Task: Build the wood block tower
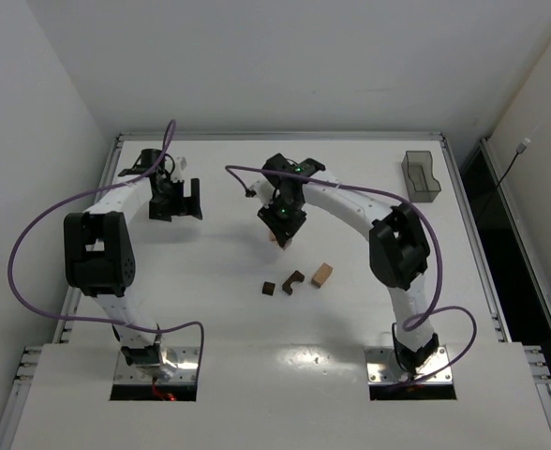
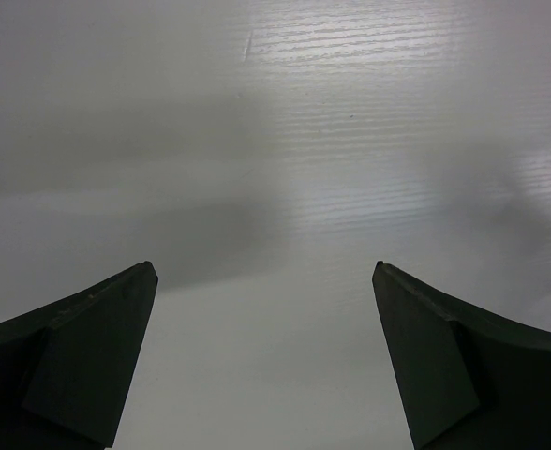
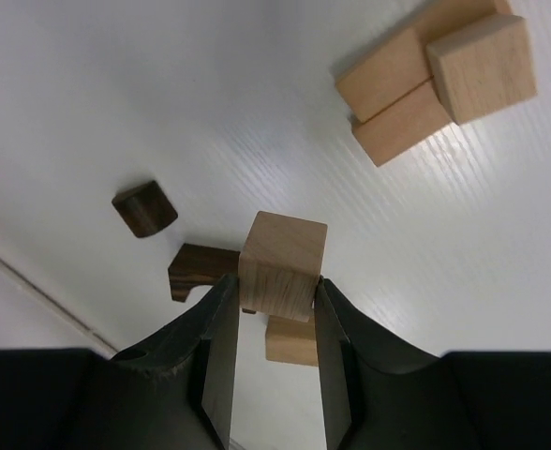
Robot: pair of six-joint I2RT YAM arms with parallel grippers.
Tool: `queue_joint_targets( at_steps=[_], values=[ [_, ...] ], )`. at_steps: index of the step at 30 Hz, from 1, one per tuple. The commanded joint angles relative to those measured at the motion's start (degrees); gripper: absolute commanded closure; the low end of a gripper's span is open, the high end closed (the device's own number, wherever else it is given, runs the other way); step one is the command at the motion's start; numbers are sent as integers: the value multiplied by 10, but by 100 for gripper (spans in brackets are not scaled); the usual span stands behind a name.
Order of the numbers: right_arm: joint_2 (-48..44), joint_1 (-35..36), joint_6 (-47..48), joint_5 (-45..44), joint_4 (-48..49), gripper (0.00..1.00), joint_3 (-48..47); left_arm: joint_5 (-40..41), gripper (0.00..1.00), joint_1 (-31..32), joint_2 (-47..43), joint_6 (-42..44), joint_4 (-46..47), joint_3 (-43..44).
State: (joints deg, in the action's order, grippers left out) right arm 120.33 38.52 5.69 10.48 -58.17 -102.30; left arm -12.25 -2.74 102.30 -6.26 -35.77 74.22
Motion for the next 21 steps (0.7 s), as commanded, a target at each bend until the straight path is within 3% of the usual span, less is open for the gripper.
queue_joint_targets(
  at_steps=[1, 5, 12, 16, 21],
  values=[
    [-55, 9, -156, -86, 36, 100, 3, -8, 0, -9, -13, 5, 2, 9],
    [-61, 15, -227, -171, 50, 100, 10, -18, 0, -9, -13, 5, 2, 9],
    [-16, 15, -314, -218, 56, 100, -29, 1, 0, -9, -39, 21, -10, -5],
    [14, 20, -354, -205, 41, 100, -77, 6, 0, -9, -39, 21, -15, 1],
    [26, 20, -361, -151, 41, 100, -72, 6, 0, -9, -44, 27, -15, -6]
  ],
)
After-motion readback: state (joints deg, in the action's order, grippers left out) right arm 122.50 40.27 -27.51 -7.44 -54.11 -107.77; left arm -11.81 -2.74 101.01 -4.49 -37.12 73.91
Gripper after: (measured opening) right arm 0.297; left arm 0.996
